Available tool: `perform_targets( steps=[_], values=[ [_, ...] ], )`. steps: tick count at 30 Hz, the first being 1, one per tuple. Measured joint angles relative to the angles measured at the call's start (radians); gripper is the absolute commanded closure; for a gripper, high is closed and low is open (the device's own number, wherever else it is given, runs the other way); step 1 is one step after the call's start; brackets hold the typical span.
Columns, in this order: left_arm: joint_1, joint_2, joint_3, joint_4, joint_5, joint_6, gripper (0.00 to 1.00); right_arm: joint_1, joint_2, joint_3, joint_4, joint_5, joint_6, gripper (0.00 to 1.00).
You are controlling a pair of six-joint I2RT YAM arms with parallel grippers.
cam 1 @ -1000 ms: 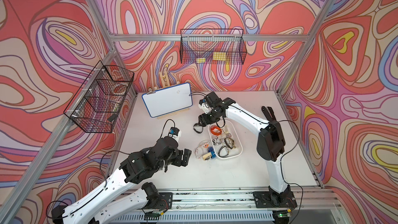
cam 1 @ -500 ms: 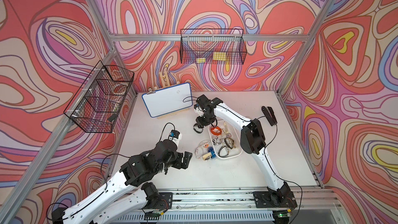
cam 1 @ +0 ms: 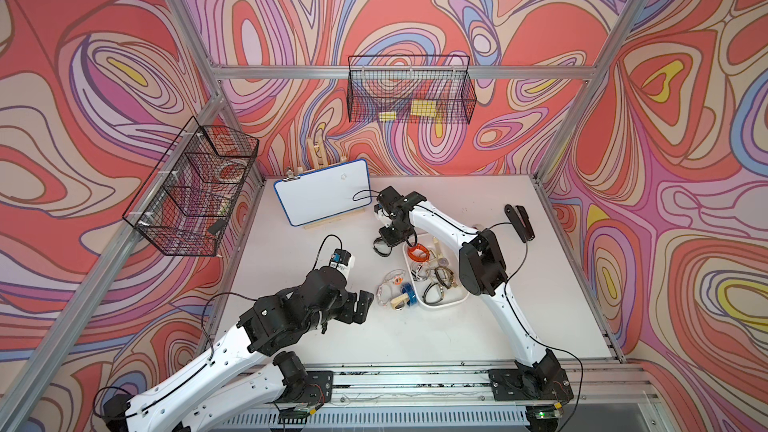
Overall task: Put the watch into the storage box
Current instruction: Pick up the watch at the center of the board.
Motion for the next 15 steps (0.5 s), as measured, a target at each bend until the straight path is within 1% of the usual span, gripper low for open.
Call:
perform_targets(
  steps=[1,2,8,11,15],
  values=[
    [0.000,0.002,0.000,0.000,0.000,0.002,0.08,0.000,0.002,0.000,0.003,0.000,0.006,0.99],
    [0.000,0.003,0.000,0.000,-0.001,0.004,0.08,0.000,0.002,0.000,0.006,0.000,0.008,1.00],
    [0.000,0.006,0.003,0.001,-0.003,0.008,0.08,0.000,-0.011,-0.032,0.057,0.001,0.050,1.00],
    [0.000,0.006,0.004,0.001,-0.003,0.008,0.08,0.000,-0.061,-0.094,0.077,0.009,0.081,1.00],
    [0.000,0.006,0.004,0.005,-0.002,0.008,0.08,-0.001,-0.187,-0.177,0.089,0.039,0.114,1.00]
  ],
)
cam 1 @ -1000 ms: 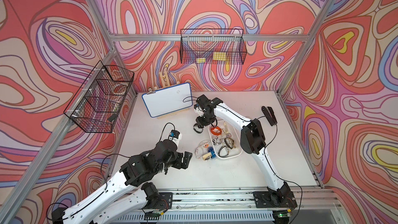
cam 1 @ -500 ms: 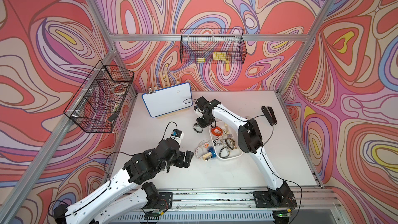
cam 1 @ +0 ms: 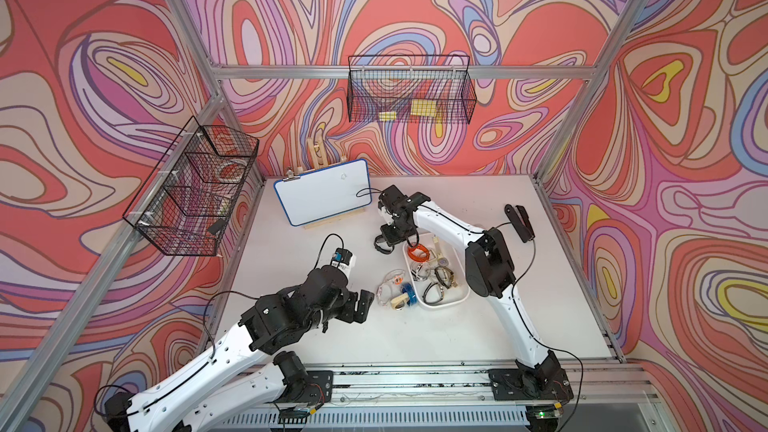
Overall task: Put the watch into the storage box
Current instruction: Pick up the watch at the center of the board, then place the watch in the storage box.
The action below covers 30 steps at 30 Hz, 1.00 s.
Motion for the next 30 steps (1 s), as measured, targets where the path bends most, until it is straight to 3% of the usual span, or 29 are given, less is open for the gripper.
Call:
perform_targets(
  steps=[7,11,18,30],
  values=[
    [0.000,-0.006,0.000,0.016,0.014,0.000,0.08,-0.050,-0.351,-0.270,0.040,0.053,0.023,1.00],
    [-0.002,-0.007,0.000,0.037,0.028,0.000,0.08,-0.112,-0.468,-0.399,0.051,0.095,0.010,1.00],
    [-0.021,0.008,-0.001,0.076,0.051,-0.001,0.08,-0.153,-0.480,-0.577,0.088,0.171,-0.049,1.00],
    [-0.039,0.023,-0.001,0.080,0.052,-0.001,0.08,-0.164,-0.426,-0.622,0.160,0.230,-0.094,1.00]
  ],
)
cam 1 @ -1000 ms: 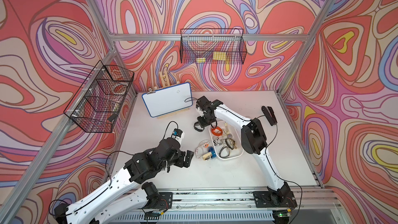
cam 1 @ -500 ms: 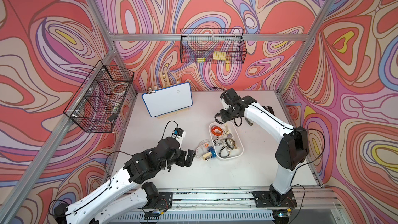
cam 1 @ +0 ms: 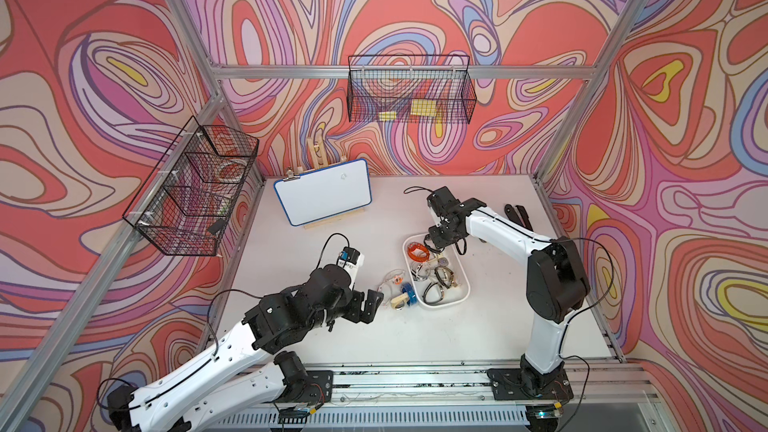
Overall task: Put the watch into the storage box
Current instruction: Place the watch in the storage box.
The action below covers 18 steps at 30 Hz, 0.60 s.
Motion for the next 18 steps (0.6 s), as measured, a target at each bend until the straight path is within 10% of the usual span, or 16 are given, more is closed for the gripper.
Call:
perform_targets(
  steps=[18],
  values=[
    [-0.001,0.015,0.000,0.020,-0.001,0.000,0.07,-0.012,-0.018,-0.117,0.037,0.039,0.002,1.00]
  ],
)
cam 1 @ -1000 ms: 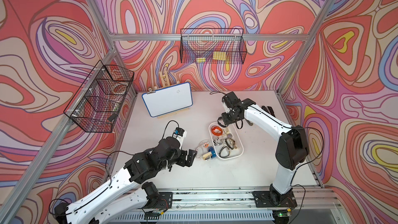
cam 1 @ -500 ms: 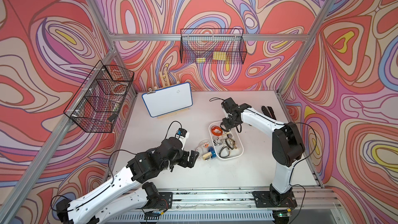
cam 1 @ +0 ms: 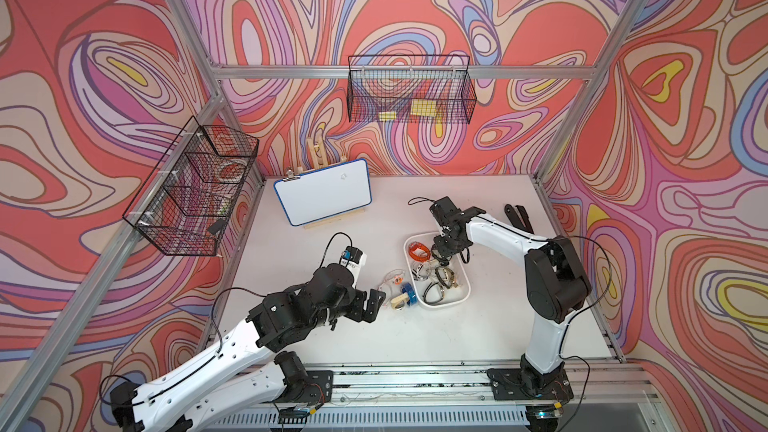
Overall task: Put the watch into the storage box
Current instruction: Place the watch in the storage box.
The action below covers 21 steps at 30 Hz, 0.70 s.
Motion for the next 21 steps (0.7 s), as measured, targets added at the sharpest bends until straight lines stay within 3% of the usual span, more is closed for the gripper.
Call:
perform_targets(
  steps=[7,10,14,21],
  values=[
    [-0.005,0.000,0.000,0.000,-0.006,0.000,0.07,-0.003,0.000,-0.010,0.006,0.000,0.007,0.99],
    [-0.005,0.000,0.000,0.000,-0.007,0.000,0.07,-0.003,0.000,-0.010,0.007,-0.006,0.018,0.84],
    [-0.005,0.005,0.000,0.000,-0.006,0.000,0.07,-0.004,-0.008,-0.010,0.006,-0.028,0.025,0.70],
    [-0.005,0.014,0.000,0.000,-0.006,0.000,0.07,-0.005,-0.078,-0.009,-0.002,-0.067,0.037,0.64]
  ],
)
